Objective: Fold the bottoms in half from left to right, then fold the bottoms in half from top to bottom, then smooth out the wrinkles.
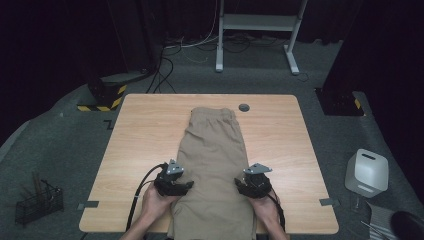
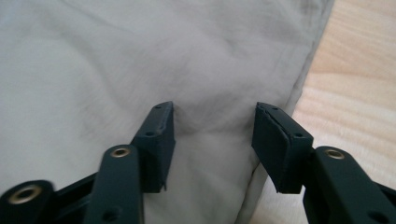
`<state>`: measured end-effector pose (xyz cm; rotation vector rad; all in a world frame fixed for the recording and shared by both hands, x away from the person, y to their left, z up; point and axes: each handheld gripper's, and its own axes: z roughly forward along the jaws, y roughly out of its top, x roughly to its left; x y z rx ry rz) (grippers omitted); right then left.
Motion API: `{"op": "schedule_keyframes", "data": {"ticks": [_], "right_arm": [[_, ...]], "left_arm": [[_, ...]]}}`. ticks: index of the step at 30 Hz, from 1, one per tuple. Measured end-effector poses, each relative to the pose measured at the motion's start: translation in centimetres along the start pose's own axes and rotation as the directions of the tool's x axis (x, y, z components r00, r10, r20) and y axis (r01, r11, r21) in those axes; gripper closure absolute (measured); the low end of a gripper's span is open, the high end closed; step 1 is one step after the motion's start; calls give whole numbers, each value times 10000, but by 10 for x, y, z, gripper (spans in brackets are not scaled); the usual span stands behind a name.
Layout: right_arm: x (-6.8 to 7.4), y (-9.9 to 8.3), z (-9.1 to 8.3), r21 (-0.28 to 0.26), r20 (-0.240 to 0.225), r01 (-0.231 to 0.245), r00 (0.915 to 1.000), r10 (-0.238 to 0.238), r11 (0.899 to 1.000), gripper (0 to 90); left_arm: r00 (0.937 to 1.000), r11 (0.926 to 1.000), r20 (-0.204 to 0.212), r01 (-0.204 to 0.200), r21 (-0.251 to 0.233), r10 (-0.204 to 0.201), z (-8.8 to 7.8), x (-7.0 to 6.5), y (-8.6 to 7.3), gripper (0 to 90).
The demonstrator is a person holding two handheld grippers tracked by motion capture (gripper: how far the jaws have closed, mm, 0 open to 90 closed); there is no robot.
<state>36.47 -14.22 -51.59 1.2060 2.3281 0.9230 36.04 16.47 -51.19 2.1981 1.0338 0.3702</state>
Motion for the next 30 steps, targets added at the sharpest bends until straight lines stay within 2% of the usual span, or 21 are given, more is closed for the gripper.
{"op": "schedule_keyframes", "data": {"ticks": [3, 5, 10, 13, 16, 19, 23, 30], "right_arm": [[-1, 4, 6, -51, 221, 93, 9997, -92, 9999, 497], [-5, 6, 10, -248, 252, 2, 9997, 5, 9997, 502], [-11, 15, 15, -57, 338, -61, 9994, 63, 10000, 495], [-12, 14, 8, -331, 205, -389, 9990, 396, 9987, 491], [-7, 10, -4, -568, -19, -326, 9995, 325, 9979, 490], [-4, 6, -9, -434, -183, -284, 9995, 276, 9987, 490], [-7, 5, 2, 76, -99, -279, 9996, 279, 9996, 494], [-13, 15, 14, 27, 258, -88, 9996, 88, 10000, 507]], "left_arm": [[9999, 9999, -159, 27, -131, -29, 5, 3, 2, 397], [9996, 9994, -217, 196, -275, -202, 8, 6, 4, 398], [9989, 9990, -393, 240, -371, -254, 11, 7, 5, 400], [9987, 9991, -436, 253, -344, -268, 11, 7, 5, 399], [9982, 9991, -521, 281, -311, -297, 12, 7, 6, 399], [9975, 9989, -605, 343, -318, -362, 13, 7, 8, 399], [9973, 9993, -654, 323, -164, -333, 15, 9, 12, 398], [9959, 9984, -741, 505, -267, -523, 21, 15, 17, 397]]}}
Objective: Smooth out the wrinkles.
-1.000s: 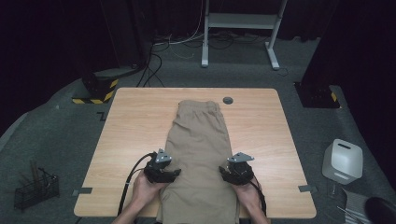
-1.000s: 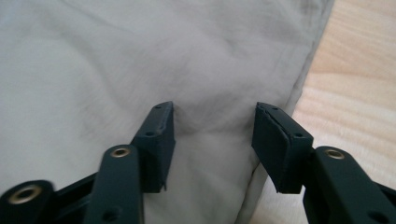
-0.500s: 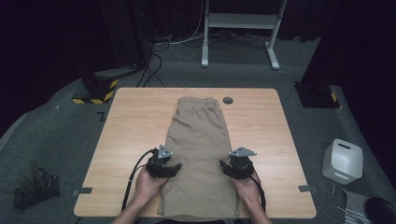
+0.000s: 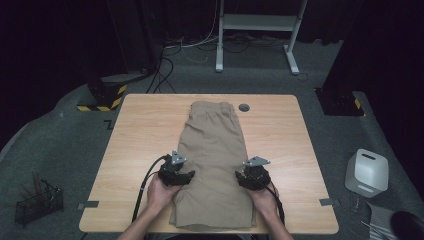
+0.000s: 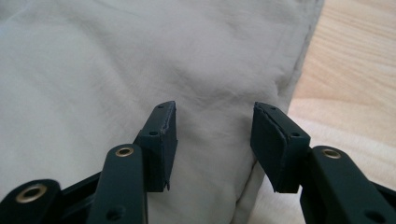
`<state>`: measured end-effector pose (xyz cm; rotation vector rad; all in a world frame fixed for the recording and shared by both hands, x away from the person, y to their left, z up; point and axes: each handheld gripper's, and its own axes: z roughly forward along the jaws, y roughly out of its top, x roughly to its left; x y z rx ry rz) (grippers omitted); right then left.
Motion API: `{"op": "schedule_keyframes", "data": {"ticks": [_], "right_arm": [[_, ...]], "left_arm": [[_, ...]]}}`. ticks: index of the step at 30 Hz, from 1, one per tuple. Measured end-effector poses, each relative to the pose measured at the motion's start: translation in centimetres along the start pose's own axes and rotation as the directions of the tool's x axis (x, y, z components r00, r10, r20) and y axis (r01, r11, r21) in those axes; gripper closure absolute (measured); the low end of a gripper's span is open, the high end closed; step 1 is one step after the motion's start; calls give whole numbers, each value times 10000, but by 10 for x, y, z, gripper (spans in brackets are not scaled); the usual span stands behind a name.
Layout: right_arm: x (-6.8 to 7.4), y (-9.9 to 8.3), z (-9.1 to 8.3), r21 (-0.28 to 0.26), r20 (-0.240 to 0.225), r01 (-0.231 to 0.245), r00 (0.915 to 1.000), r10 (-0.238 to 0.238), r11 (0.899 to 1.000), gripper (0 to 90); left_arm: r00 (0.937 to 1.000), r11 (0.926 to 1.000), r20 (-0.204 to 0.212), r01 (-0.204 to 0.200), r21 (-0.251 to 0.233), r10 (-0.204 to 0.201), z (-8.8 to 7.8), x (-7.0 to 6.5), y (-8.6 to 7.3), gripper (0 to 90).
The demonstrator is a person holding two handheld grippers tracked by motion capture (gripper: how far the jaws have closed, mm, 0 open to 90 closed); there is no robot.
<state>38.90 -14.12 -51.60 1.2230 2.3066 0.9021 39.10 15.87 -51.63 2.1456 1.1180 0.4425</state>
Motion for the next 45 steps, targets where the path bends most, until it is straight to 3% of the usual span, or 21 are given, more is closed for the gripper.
{"op": "schedule_keyframes", "data": {"ticks": [9, 19, 23, 25, 28, 32, 37, 42, 45], "right_arm": [[-15, 16, 16, 41, 54, -133, 9999, 133, 9999, 499], [-21, 26, 27, 8, 238, -402, 9989, 401, 9992, 497], [-23, 29, 28, 95, 236, -455, 9987, 453, 9989, 471], [-24, 28, 24, 165, 308, -753, 9967, 748, 9970, 444], [-31, 21, 13, -282, 185, -1326, 9909, 1332, 9908, 446], [-35, 14, 4, -179, 313, -1415, 9894, 1420, 9898, 436], [-37, 10, 3, -57, 394, -1602, 9863, 1603, 9871, 428], [-33, 12, 8, -58, 341, -1563, 9871, 1564, 9877, 425], [-29, 13, 12, 70, 347, -1507, 9880, 1504, 9886, 424]], "left_arm": [[9996, 9997, -179, 227, -71, -228, 12, 11, 11, 393], [9988, 9993, -305, 385, -13, -385, 22, 21, 23, 389], [9982, 9980, -194, 576, 269, -571, 20, 24, 28, 381], [9976, 9978, -222, 663, 60, -661, 11, 25, 29, 380], [9964, 9962, -145, 831, -268, -835, -5, 29, 29, 382], [9939, 9938, -51, 1099, -160, -1100, -16, 35, 23, 367], [9902, 9895, -20, 1395, 380, -1395, -9, 40, 13, 342], [9831, 9825, 64, 1825, 374, -1828, -3, 44, 11, 323], [9830, 9819, 129, 1820, 525, -1829, 3, 41, 11, 310]]}}
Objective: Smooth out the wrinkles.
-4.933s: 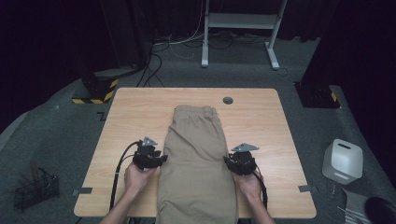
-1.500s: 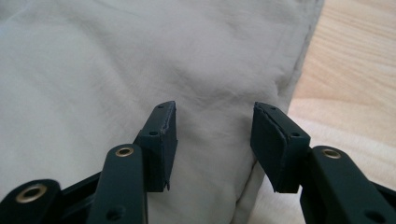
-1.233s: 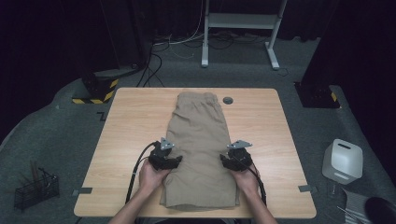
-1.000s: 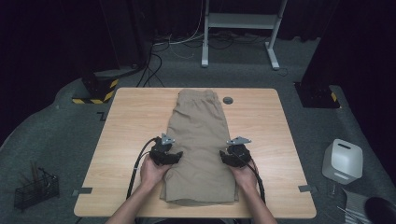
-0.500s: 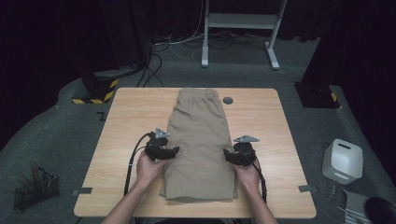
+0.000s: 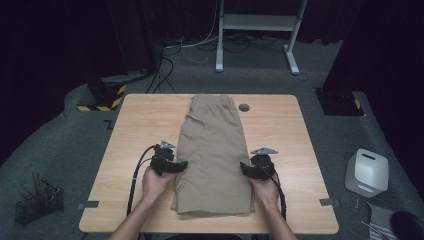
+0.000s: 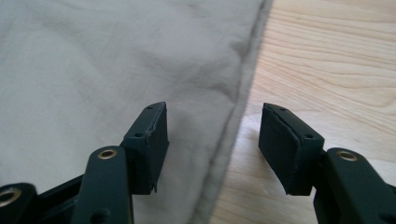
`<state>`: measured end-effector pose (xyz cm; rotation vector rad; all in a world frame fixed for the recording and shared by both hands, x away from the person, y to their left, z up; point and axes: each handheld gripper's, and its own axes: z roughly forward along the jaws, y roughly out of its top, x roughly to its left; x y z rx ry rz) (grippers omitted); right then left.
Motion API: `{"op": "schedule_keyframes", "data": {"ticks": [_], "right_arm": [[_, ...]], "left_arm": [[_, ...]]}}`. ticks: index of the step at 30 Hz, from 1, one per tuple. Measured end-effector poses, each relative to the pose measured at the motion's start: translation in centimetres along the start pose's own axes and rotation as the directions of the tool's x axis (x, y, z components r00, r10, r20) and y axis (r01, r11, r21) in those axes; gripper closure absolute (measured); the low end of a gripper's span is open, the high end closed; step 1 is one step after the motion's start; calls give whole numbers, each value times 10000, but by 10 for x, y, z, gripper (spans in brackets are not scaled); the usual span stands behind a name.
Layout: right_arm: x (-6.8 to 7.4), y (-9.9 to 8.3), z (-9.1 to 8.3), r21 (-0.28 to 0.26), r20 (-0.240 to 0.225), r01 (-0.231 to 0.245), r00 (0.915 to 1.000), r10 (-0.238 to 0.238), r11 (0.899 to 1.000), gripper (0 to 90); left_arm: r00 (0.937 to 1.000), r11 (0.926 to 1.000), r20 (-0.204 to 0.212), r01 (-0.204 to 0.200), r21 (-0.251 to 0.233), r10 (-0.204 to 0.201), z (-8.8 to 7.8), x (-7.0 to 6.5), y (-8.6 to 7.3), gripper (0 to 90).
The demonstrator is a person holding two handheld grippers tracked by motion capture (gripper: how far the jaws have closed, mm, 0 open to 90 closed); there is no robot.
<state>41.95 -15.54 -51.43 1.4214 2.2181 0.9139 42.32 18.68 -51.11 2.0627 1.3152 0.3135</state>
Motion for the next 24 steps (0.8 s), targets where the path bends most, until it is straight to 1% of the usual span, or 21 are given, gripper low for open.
{"op": "schedule_keyframes", "data": {"ticks": [1, 5, 7, 9, 11, 14, 17, 22, 24], "right_arm": [[2, 0, 2, 22, 43, 38, 10000, -38, 10000, 422], [9, 1, 3, 115, 448, 233, 9987, -238, 9997, 441], [11, 1, 3, 82, 433, 305, 9986, -309, 9995, 481], [13, 1, 3, 54, 398, 337, 9986, -339, 9994, 516], [14, 1, 3, 56, 345, 360, 9987, -362, 9993, 533], [15, 1, 3, 51, 279, 385, 9989, -386, 9992, 583], [17, 2, 2, 176, 151, 497, 9986, -500, 9986, 664], [19, 4, 3, 180, -117, 636, 9979, -634, 9978, 802], [19, 4, 3, 153, -243, 736, 9970, -732, 9972, 838]], "left_arm": [[10000, 10000, -65, 35, -36, -36, 1, -2, 0, 298], [9993, 9999, -351, -164, -33, 163, 3, -6, 1, 308], [9966, 9987, -649, -510, 25, 510, 4, -10, 0, 327], [9932, 9963, -786, -853, 40, 854, 5, -16, 0, 392], [9935, 9961, -719, -880, 19, 879, 5, -17, 1, 460], [9940, 9962, -665, -870, -19, 867, 5, -18, 1, 528], [9945, 9960, -543, -894, -33, 891, 4, -17, 2, 614], [9965, 9966, -188, -821, -37, 820, 4, -15, 2, 763], [9962, 9963, -80, -863, -47, 863, 4, -15, 2, 811]]}}
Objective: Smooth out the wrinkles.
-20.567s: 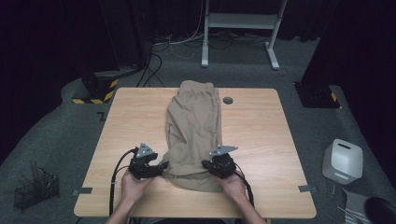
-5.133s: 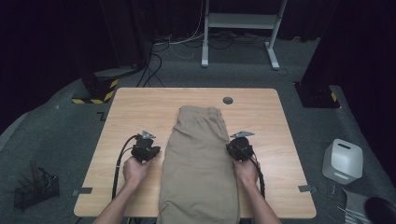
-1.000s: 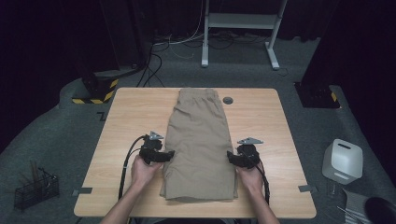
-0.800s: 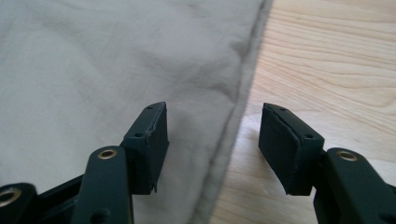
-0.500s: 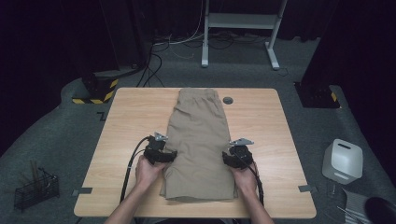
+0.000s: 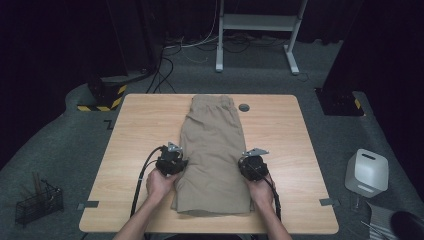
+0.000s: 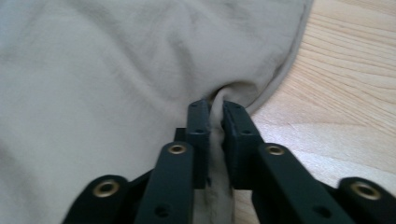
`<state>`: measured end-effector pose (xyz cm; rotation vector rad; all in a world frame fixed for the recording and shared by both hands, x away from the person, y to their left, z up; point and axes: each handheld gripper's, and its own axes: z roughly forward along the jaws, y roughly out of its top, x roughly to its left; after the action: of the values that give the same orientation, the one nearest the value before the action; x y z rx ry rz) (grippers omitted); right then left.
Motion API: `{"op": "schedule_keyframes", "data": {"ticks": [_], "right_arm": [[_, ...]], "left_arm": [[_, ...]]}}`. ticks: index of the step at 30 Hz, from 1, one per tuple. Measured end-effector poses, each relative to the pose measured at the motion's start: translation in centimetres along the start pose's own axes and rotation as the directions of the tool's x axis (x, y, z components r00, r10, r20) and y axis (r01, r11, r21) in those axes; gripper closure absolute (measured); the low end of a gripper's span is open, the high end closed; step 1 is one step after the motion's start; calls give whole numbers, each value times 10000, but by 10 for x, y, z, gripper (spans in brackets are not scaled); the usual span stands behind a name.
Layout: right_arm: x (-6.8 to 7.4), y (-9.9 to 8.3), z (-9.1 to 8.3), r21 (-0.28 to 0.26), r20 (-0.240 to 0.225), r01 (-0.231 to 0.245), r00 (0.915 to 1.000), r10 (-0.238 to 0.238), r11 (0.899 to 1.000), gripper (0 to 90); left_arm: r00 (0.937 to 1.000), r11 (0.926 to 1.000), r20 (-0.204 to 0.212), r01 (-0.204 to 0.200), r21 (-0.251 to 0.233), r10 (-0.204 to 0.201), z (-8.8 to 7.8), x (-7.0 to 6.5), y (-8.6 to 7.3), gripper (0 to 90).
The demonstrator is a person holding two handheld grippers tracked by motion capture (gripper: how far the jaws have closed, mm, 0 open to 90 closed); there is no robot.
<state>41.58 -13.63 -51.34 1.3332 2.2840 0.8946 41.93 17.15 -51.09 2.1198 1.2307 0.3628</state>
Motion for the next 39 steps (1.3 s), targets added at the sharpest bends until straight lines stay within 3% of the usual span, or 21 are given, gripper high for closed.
{"op": "schedule_keyframes", "data": {"ticks": [2, 9, 15, 22, 27, 39], "right_arm": [[0, -1, 0, -29, -123, -58, 9999, 58, 10000, 856], [-7, -7, -4, -501, -638, -438, 9971, 406, 9978, 876], [-6, -3, -18, -996, -718, -73, 9974, 2, 9950, 878], [-5, 3, -33, -1381, -967, 107, 9950, -242, 9904, 878], [0, 10, -45, -1697, -665, 812, 9934, -936, 9821, 877], [3, 13, -64, -2418, -730, 797, 9923, -1000, 9670, 879]], "left_arm": [[9999, 9999, 35, -137, -12, 137, 0, 0, 0, 837], [9984, 9999, 547, 135, -79, -131, -4, 6, -1, 864], [9966, 9988, 814, 142, -465, -104, -17, 8, 1, 868], [9938, 9936, 1051, 477, -1021, -370, -38, 9, 4, 869], [9934, 9878, 1107, 456, -1490, -291, -53, 8, 9, 869], [9909, 9803, 1342, 331, -1946, -69, -72, 12, 17, 870]]}}
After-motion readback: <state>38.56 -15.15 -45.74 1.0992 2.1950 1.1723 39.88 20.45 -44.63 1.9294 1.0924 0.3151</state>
